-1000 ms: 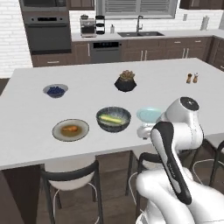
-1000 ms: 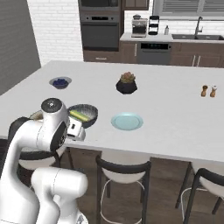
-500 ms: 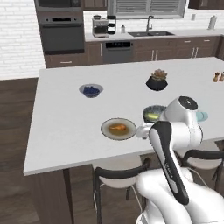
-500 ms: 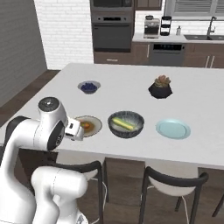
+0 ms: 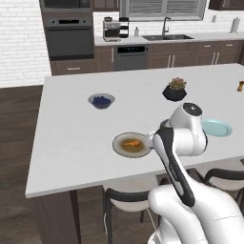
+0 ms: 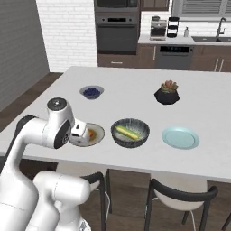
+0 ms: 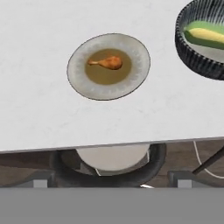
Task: Pick the chicken drumstick and corn from their plates and place them in the bowl. Then put the bowl in the fridge.
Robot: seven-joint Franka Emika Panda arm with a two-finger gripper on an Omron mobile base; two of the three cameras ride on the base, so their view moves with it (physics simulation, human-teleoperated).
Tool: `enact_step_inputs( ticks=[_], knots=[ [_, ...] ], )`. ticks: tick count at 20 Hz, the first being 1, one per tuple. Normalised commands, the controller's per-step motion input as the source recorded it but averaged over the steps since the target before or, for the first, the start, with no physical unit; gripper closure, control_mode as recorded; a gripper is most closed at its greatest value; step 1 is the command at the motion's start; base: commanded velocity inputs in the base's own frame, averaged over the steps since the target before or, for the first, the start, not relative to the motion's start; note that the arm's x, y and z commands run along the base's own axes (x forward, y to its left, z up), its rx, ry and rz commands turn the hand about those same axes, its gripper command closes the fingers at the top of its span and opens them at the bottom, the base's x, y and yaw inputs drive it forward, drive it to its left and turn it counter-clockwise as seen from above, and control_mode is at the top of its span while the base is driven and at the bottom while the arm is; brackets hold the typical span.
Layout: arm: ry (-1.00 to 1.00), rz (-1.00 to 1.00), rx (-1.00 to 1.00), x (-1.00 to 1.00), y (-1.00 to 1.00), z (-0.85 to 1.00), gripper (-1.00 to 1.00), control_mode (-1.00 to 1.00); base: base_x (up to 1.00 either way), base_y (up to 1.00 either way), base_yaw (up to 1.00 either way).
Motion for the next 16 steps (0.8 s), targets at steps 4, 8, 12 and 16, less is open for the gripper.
enact_step_inputs(
  ticks=[4,8,12,16],
  knots=[
    [0.19,-0.02,-0.06,0.89,0.02,0.03,-1.00,-1.00,0.00,0.00,0.00],
    [0.05,0.39,-0.11,0.25,0.00,0.00,-1.00,-1.00,0.00,0.00,0.00],
    [0.26,0.59,-0.09,0.36,0.00,-0.18,-1.00,-1.00,0.00,0.00,0.00],
    [0.31,0.66,-0.08,0.15,0.17,-0.16,-1.00,-1.00,0.00,0.00,0.00]
  ],
)
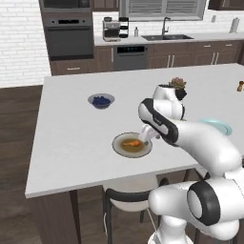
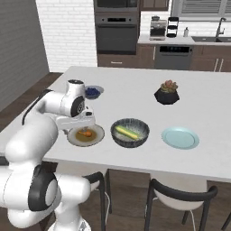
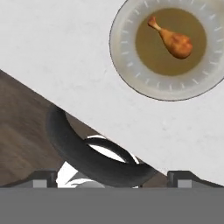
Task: Pick the chicken drumstick and corn from their plates and place them in the bowl. Then put the bowl in the fridge.
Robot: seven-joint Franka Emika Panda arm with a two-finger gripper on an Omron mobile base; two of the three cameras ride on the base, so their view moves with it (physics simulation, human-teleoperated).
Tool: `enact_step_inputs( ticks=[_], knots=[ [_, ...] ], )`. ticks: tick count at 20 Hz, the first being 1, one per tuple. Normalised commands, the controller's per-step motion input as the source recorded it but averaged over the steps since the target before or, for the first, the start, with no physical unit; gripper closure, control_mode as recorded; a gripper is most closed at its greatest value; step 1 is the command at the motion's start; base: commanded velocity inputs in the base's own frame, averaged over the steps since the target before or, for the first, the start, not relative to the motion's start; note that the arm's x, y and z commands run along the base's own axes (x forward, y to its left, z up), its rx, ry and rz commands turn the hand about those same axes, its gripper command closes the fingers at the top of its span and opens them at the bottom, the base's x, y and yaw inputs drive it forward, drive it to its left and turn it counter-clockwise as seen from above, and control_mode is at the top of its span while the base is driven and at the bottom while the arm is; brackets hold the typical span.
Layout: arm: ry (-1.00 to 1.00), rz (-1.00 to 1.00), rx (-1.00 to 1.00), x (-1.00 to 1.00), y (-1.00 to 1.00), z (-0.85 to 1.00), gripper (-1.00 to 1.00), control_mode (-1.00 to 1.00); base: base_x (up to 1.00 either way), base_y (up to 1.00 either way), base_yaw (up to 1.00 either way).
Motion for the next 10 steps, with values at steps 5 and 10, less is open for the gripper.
enact_step_inputs(
  ticks=[5,10],
  knots=[
    [-0.11,0.38,-0.23,0.18,0.33,-0.22,-1.00,-1.00,0.00,0.00,0.00],
    [-0.08,0.01,-0.09,0.37,0.13,-0.27,-1.00,-1.00,0.00,0.00,0.00]
  ],
)
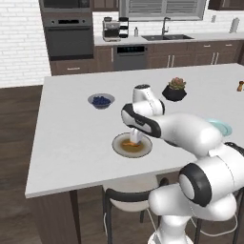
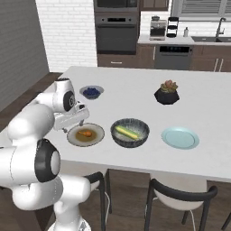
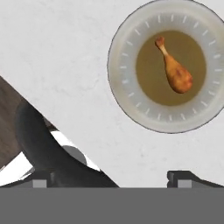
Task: Pick the chicken drumstick and corn from their plates and place them in the bowl. Then put the bowl in the fridge.
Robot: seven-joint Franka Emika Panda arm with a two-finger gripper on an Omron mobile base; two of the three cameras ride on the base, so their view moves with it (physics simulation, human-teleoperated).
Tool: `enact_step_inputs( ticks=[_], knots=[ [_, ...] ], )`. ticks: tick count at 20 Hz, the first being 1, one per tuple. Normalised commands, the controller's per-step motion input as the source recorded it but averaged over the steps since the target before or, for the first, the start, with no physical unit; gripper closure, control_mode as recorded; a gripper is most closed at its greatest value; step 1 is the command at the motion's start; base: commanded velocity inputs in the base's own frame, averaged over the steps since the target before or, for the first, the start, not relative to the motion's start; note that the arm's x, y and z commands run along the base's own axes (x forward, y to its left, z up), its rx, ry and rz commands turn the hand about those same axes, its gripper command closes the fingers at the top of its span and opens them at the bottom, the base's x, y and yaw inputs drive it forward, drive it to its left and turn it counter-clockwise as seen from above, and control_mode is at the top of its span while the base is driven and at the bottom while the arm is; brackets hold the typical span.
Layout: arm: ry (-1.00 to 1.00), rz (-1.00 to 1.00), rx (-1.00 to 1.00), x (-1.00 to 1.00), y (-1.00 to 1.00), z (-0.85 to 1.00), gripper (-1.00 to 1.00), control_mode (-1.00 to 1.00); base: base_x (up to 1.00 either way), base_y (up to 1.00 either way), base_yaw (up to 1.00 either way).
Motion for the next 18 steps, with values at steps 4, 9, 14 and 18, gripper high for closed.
enact_step_inputs(
  ticks=[4,9,14,18],
  knots=[
    [-0.01,0.05,0.00,0.43,0.00,-0.27,-1.00,-1.00,0.00,0.00,0.00],
    [0.00,0.06,0.00,0.55,-0.05,-0.34,-1.00,-1.00,0.00,0.00,0.00],
    [0.00,0.06,0.00,0.32,-0.08,-0.34,-1.00,-1.00,0.00,0.00,0.00],
    [0.00,0.06,0.00,0.20,0.00,-0.34,-1.00,-1.00,0.00,0.00,0.00]
  ],
)
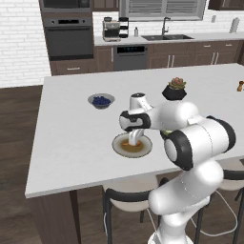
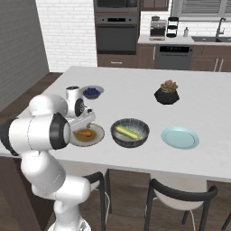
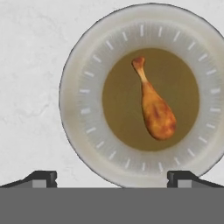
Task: Pick the chicken drumstick and corn from their plates and place them in the bowl. Then put the bowl in the fridge.
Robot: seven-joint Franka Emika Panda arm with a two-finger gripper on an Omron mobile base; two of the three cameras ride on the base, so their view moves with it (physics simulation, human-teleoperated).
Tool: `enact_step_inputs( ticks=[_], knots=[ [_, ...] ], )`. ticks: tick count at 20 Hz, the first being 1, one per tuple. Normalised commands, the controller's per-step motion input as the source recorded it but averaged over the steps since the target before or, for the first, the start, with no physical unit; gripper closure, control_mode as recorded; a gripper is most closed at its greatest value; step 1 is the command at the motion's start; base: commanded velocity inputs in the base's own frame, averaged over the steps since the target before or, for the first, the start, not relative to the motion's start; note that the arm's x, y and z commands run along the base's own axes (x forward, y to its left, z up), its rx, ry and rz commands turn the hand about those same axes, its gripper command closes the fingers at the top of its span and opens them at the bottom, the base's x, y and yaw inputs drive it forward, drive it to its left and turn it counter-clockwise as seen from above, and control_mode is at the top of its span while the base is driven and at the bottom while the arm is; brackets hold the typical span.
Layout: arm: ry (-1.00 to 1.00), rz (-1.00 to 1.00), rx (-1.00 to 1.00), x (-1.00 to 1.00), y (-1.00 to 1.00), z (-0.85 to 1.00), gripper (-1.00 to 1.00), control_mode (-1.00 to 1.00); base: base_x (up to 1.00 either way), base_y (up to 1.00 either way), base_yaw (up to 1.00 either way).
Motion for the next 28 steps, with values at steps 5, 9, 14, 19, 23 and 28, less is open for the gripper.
enact_step_inputs(
  ticks=[5,9,14,19,23,28],
  knots=[
    [-0.01,0.03,0.00,0.48,0.00,-0.21,-1.00,-1.00,0.00,0.00,0.00],
    [-0.01,0.01,0.00,0.43,0.00,-0.04,-1.00,-1.00,0.00,0.00,0.00],
    [0.00,0.02,0.00,0.05,0.00,-0.23,-1.00,-1.00,0.00,0.00,0.00],
    [-0.01,0.06,0.00,0.07,0.00,-0.40,-1.00,-1.00,0.00,0.00,0.00],
    [-0.07,0.04,0.00,0.24,0.00,-0.19,-1.00,-1.00,0.00,0.00,0.00],
    [0.00,0.08,0.01,0.06,0.00,-0.31,-1.00,-1.00,0.00,0.00,0.00]
  ],
)
